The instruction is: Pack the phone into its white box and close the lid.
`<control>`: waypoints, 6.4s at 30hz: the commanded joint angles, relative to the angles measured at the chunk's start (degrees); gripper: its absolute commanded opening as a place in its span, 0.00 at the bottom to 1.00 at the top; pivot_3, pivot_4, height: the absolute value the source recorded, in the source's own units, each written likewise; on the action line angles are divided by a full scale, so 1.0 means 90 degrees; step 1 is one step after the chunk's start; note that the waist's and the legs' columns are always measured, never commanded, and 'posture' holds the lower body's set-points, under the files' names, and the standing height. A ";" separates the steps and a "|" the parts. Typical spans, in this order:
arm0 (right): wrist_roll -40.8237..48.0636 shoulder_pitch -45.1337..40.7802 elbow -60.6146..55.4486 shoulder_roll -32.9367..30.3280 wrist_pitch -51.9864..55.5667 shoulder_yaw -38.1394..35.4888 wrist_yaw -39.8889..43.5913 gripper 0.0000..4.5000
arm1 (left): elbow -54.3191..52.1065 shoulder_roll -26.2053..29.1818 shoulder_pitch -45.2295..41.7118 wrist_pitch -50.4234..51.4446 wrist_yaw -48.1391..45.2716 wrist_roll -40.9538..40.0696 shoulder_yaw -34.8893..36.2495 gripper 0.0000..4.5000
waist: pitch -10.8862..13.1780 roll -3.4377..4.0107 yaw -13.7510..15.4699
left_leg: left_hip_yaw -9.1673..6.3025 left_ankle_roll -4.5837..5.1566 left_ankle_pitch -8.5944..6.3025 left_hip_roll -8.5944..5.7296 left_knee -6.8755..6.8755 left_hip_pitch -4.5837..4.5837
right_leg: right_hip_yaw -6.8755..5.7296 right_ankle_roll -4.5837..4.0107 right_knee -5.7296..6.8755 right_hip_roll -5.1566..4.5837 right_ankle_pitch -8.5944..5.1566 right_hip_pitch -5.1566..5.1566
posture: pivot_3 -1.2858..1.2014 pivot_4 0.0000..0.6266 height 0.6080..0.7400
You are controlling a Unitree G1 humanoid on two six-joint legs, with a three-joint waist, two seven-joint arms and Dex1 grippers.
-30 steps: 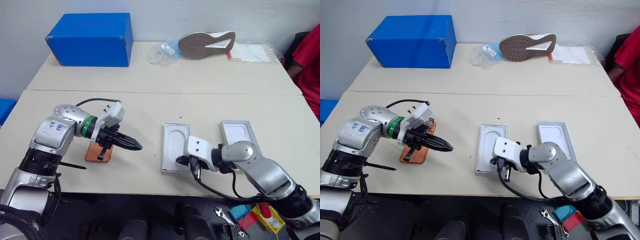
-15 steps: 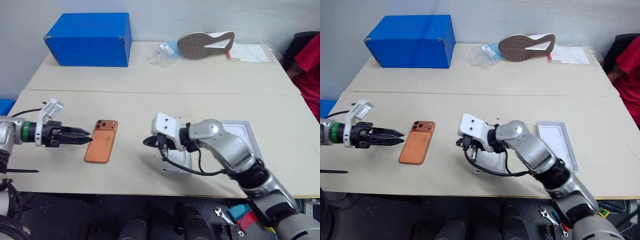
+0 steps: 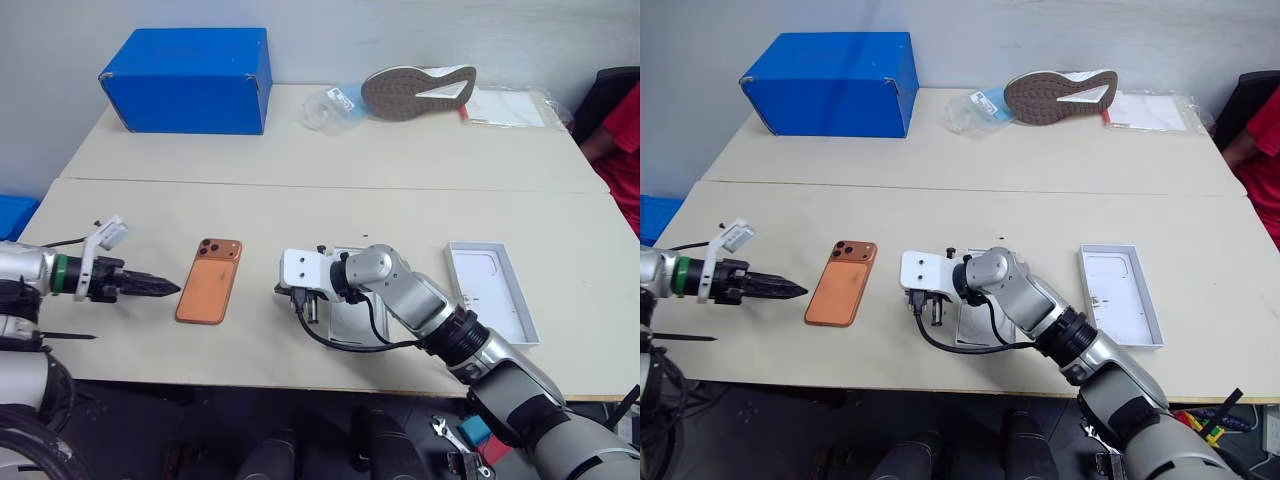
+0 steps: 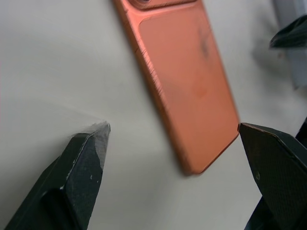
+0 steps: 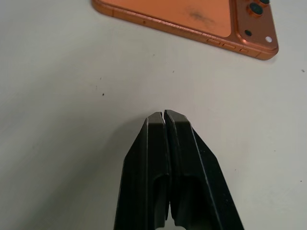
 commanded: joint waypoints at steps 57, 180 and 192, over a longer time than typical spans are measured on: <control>-0.1368 -0.0222 0.1810 0.1180 -0.1369 -0.0131 0.0253 0.00 | -0.3430 -0.1844 0.1935 0.4561 0.2668 -0.2517 0.1377 1.00 | -0.0179 0.0187 0.0020 | -0.0037 -0.0015 0.0026 -0.0024 -0.0107 0.0163 | 0.0161 0.0002 -0.0020 0.0008 -0.0013 0.0127 | 0.52 0.24 1.00; 0.4934 0.6144 -0.6956 -0.4064 0.2392 -0.7202 -0.0642 1.00 | -0.3196 -0.3793 0.0054 0.4908 0.8323 -0.8562 0.0385 1.00 | -0.0055 -0.0011 0.0332 | -0.0056 -0.0063 0.0037 0.0029 -0.0098 0.0022 | 0.0169 0.0004 -0.0122 0.0016 -0.0011 0.0030 | 0.52 0.24 1.00; 0.4959 0.6174 -0.6981 -0.4003 0.2255 -0.7022 -0.0848 1.00 | -0.3321 -0.3806 -0.0089 0.4908 0.8834 -0.9113 0.0046 1.00 | -0.0055 -0.0012 0.0340 | -0.0056 -0.0062 0.0038 0.0027 -0.0098 0.0021 | 0.0170 0.0004 -0.0122 0.0015 -0.0011 0.0029 | 0.52 0.24 1.00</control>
